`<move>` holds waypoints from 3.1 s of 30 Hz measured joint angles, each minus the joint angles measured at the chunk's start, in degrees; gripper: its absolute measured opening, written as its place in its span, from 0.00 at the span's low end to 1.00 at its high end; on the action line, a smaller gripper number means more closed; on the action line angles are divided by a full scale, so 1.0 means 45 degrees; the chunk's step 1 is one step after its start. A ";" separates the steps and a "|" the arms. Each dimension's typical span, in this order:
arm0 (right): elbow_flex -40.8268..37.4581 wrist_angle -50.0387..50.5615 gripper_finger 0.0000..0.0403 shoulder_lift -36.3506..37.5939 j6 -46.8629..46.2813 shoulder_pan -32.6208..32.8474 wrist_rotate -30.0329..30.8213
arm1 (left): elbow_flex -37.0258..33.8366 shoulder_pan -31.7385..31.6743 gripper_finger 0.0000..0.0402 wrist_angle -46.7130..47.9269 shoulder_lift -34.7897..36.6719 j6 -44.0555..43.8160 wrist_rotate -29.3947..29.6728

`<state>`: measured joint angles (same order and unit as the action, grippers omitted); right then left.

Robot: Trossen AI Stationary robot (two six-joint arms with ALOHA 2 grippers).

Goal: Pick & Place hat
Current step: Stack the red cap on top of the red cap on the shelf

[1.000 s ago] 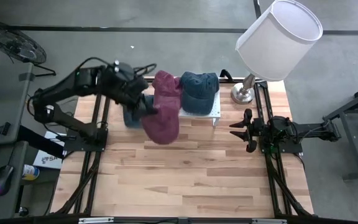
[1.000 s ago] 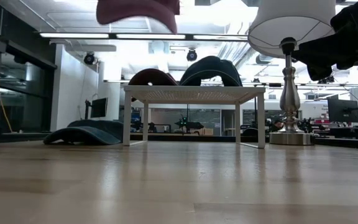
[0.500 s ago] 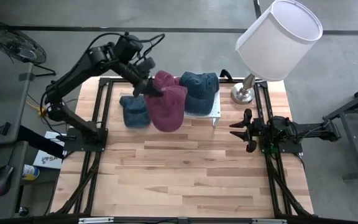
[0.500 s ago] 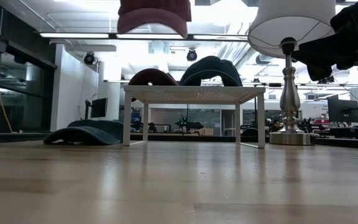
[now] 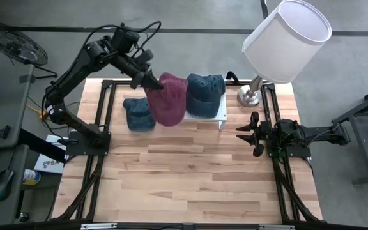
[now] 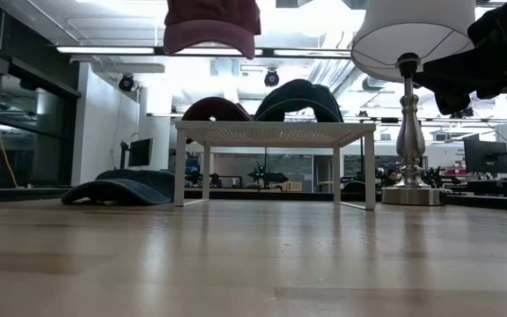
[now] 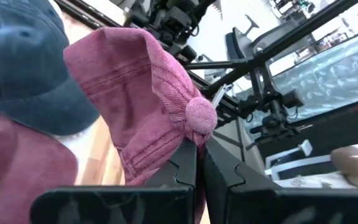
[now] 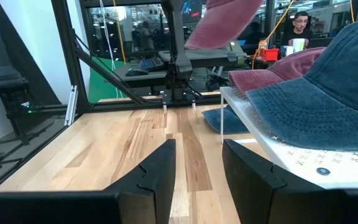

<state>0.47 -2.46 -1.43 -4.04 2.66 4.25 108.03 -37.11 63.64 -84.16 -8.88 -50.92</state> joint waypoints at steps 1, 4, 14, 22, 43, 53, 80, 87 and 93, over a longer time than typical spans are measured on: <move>0.0000 0.0000 0.31 0.0000 -0.0001 -0.0004 0.0003 | 0.0000 -0.0064 0.00 -0.0005 0.0000 0.0134 -0.0013; 0.0000 0.0005 0.31 0.0000 -0.0001 0.0000 0.0005 | 0.0000 -0.0302 0.00 -0.0010 0.0005 0.0511 -0.0149; 0.0000 0.0005 0.31 0.0000 0.0002 -0.0002 0.0005 | -0.0005 -0.0339 0.00 -0.0010 0.0000 0.1649 0.0158; 0.0000 0.0010 0.31 0.0000 -0.0002 -0.0002 0.0005 | -0.0005 -0.0344 0.00 -0.0075 -0.0073 0.2715 0.0508; 0.0000 0.0011 0.31 0.0003 -0.0001 -0.0005 0.0010 | 0.0009 -0.0344 0.00 -0.0905 -0.1501 0.2675 0.0478; 0.0000 0.0015 0.31 0.0001 0.0002 -0.0005 0.0009 | 0.0991 -0.1149 0.00 -0.0472 -0.1477 0.2588 0.0419; 0.0000 0.0015 0.31 0.0000 0.0002 0.0000 0.0005 | 0.0996 -0.1923 0.00 0.1026 -0.1877 0.4395 -0.1707; 0.0000 0.0015 0.31 0.0005 0.0002 -0.0004 0.0005 | 0.0996 -0.1923 0.00 0.1285 -0.2344 0.4701 -0.1869; 0.0000 0.0015 0.31 0.0005 0.0001 -0.0002 0.0005 | 0.0996 -0.1923 0.00 0.1307 -0.2737 0.4929 -0.1784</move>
<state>0.47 -2.39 -1.41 -4.04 2.65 4.27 112.51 -45.76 69.52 -96.48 13.30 -58.95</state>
